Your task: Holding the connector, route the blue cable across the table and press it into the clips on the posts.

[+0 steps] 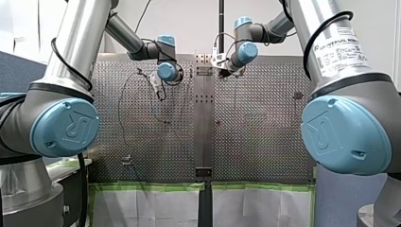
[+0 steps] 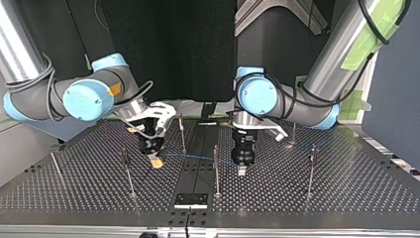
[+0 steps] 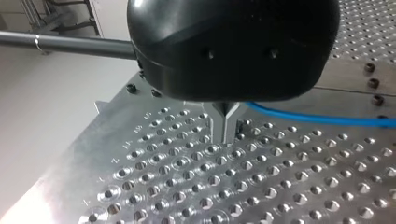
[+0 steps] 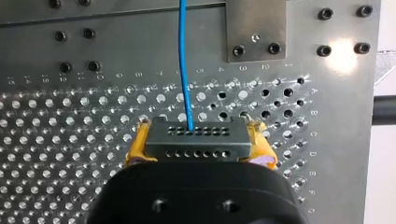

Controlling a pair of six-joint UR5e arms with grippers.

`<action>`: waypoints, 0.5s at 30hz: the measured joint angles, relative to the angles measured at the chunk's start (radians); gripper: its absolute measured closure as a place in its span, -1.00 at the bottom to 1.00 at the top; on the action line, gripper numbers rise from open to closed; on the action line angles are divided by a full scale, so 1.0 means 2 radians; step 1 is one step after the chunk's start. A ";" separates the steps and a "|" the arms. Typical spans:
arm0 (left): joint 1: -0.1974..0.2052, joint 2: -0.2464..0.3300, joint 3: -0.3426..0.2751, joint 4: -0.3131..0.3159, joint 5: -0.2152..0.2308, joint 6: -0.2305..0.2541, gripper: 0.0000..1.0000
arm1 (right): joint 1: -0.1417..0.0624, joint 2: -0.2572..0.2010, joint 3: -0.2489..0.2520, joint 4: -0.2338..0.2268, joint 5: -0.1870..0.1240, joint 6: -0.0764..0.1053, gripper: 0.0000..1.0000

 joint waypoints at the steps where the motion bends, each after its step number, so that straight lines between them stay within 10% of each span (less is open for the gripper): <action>1: 0.000 0.000 0.000 -0.001 0.000 0.000 1.00 | -0.001 0.000 0.000 0.000 0.000 0.000 1.00; 6: -0.003 0.000 0.000 -0.013 -0.007 0.004 0.43 | -0.004 0.000 -0.001 0.000 -0.001 -0.002 1.00; 11: -0.007 0.000 0.000 -0.033 -0.014 0.015 -0.76 | -0.007 0.000 -0.002 0.000 -0.001 -0.004 1.00; 15: -0.010 0.001 0.000 -0.049 -0.024 0.025 -1.00 | -0.009 -0.001 -0.002 0.001 0.002 -0.004 1.00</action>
